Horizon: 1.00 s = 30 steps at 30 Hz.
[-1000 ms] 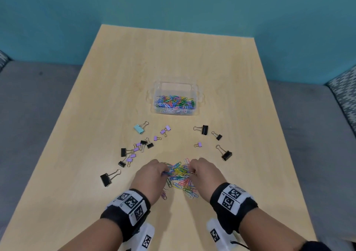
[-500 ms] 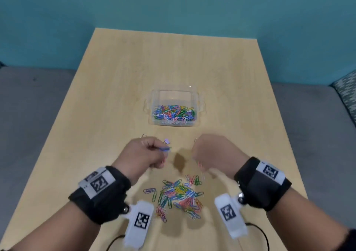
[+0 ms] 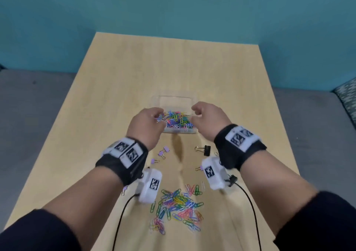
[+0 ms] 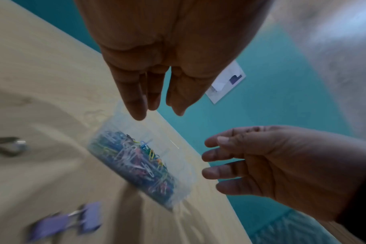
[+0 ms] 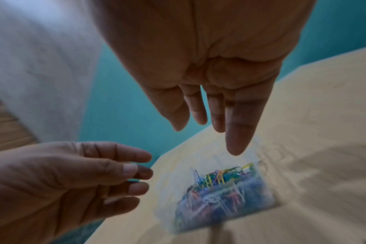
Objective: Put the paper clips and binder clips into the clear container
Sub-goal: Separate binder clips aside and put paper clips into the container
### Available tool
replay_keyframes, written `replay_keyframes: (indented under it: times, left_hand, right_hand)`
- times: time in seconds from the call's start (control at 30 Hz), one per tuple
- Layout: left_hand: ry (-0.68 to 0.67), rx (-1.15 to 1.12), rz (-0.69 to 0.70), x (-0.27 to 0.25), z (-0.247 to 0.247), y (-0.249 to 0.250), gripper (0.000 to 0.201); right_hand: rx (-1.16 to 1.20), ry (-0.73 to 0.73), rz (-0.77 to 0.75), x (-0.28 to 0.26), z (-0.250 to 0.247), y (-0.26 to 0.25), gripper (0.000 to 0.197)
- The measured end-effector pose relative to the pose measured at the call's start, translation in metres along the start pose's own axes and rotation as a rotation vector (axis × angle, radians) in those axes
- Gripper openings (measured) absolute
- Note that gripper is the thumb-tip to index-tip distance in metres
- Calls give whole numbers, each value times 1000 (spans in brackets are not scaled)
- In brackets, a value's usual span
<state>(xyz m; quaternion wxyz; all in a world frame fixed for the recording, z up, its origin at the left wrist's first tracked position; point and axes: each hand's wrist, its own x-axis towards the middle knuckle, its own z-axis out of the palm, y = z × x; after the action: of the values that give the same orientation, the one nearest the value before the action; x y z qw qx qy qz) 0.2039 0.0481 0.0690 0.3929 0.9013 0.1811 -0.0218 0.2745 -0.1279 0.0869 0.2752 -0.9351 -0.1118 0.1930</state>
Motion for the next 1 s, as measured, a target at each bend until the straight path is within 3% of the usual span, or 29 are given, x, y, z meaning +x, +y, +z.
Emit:
replay_keyframes:
  times: [0.1,0.2,0.33,0.43,0.57,0.7,0.87,1.0]
  left_hand:
    - [-39,95,153,-60,2,-26,34]
    - [-255,234,256,-128,23,-62,42]
    - [-411,495,403,-170,58,-86,56]
    - [-356,573,412,-177,72,-87,58]
    - [-244,452,347,-196,58,-92,61]
    - [-192,367,109,-213,45,-107,77]
    - [-187,321,173,-204,64,-102,76]
    - [-198,304,180,-185,79,-85,66]
  right_hand:
    - [-122,-52,-134,-63,18,22,28]
    - [-263,-260,-193,-130,55,50,28]
    - [-352,-320,-245,-175,101,75,58]
    - [-466,-269,-267,-182,119,80,66]
    - [-434,-248,-347,-201,114,81,63]
    - [-347,-177,-93,-220,103,92,78]
    - [-243,-162,-28,-208,120,74,82]
    - [-196,-114,-52,-183,135,57,63]
